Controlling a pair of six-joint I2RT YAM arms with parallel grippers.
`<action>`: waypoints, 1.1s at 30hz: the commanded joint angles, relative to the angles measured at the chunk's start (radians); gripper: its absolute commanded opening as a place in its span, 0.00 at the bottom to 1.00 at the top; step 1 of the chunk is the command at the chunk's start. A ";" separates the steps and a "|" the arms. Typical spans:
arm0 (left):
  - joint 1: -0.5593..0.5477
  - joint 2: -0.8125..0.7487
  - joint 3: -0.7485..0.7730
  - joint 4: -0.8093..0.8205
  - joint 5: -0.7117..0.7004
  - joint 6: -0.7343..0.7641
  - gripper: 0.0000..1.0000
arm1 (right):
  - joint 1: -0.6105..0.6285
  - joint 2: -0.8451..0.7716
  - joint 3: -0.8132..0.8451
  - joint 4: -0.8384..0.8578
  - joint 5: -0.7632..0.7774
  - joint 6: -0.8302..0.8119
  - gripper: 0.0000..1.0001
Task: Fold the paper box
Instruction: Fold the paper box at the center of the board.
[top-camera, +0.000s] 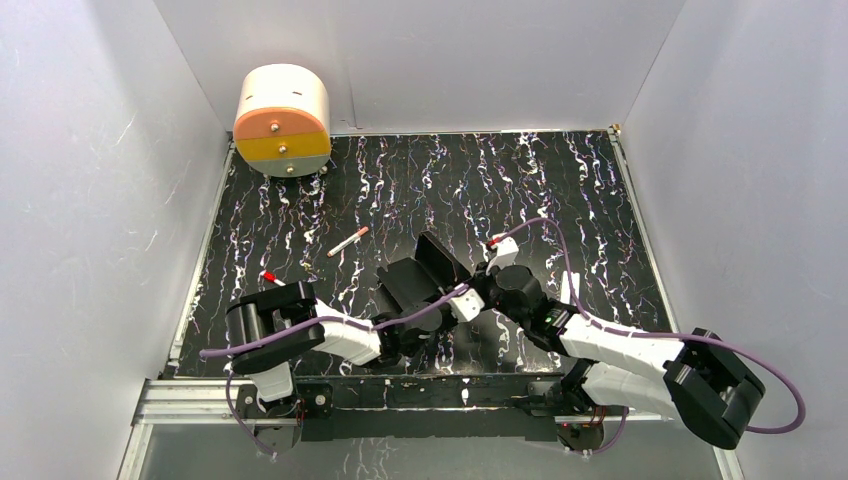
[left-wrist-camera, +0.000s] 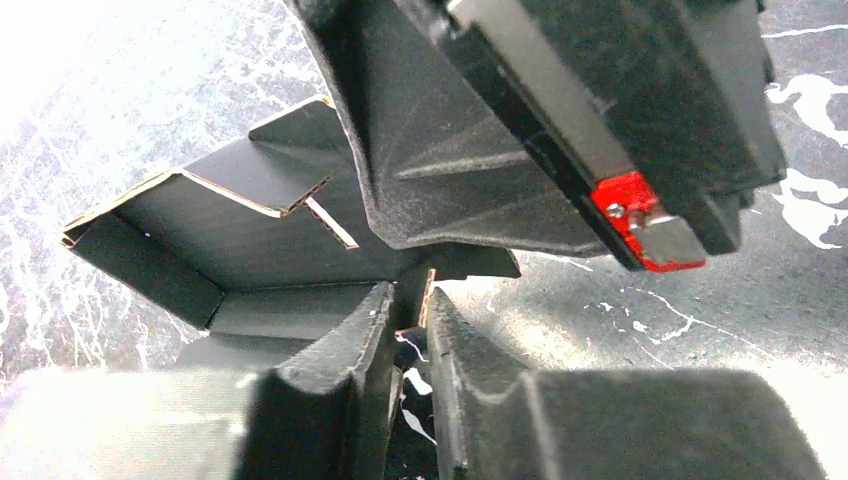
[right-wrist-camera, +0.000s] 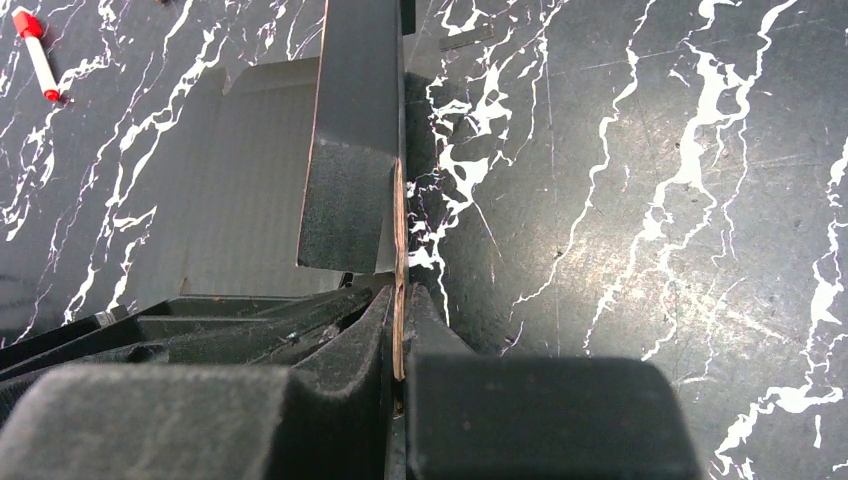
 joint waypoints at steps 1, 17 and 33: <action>0.007 -0.004 0.015 0.036 -0.063 -0.032 0.13 | 0.005 -0.029 0.023 0.045 -0.017 -0.013 0.06; 0.182 -0.051 -0.005 -0.100 0.145 -0.424 0.01 | 0.004 -0.070 -0.058 0.158 -0.053 -0.136 0.06; 0.214 0.001 0.009 -0.108 0.228 -0.581 0.02 | 0.004 -0.030 -0.101 0.266 -0.011 -0.217 0.06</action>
